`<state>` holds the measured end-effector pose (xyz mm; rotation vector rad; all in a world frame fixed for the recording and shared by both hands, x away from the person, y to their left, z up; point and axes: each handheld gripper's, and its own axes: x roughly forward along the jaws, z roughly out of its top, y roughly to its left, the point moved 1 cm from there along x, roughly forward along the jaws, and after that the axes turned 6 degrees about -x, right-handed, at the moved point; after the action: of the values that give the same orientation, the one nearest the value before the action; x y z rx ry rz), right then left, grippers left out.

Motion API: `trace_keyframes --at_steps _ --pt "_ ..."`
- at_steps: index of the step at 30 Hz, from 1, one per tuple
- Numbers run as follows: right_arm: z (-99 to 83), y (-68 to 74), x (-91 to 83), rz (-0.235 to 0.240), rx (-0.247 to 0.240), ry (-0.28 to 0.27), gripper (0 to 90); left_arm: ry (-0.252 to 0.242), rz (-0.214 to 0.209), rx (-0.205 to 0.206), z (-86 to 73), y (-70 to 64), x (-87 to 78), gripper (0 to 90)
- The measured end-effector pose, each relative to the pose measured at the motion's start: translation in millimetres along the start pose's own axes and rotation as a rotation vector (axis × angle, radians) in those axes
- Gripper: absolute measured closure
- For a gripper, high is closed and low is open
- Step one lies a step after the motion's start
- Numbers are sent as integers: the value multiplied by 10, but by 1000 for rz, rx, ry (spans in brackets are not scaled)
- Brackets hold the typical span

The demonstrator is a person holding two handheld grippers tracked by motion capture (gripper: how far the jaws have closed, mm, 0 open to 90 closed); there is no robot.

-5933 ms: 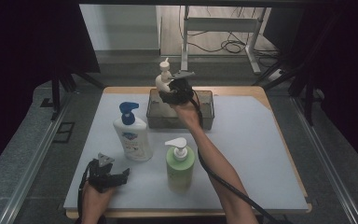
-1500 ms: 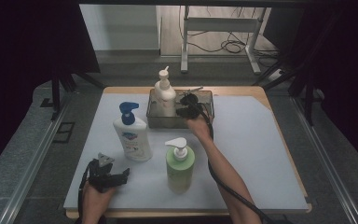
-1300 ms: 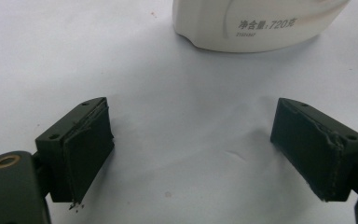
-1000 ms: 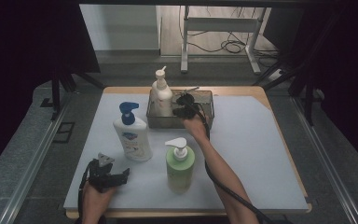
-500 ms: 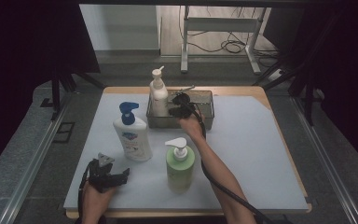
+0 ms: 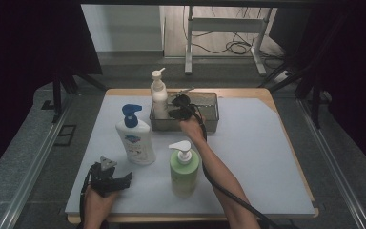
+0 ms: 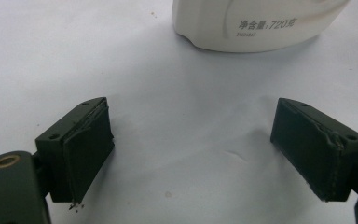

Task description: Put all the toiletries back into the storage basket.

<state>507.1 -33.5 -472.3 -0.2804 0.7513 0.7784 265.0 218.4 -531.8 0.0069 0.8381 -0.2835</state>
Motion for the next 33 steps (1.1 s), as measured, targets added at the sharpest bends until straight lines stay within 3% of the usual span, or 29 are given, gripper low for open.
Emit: trace_keyframes --at_steps 12,33 --pt "46 94 53 12 -21 0 869 0 0 0 0 0 0 120" --pt "49 115 22 31 -21 -12 886 0 0 0 0 0 0 120"
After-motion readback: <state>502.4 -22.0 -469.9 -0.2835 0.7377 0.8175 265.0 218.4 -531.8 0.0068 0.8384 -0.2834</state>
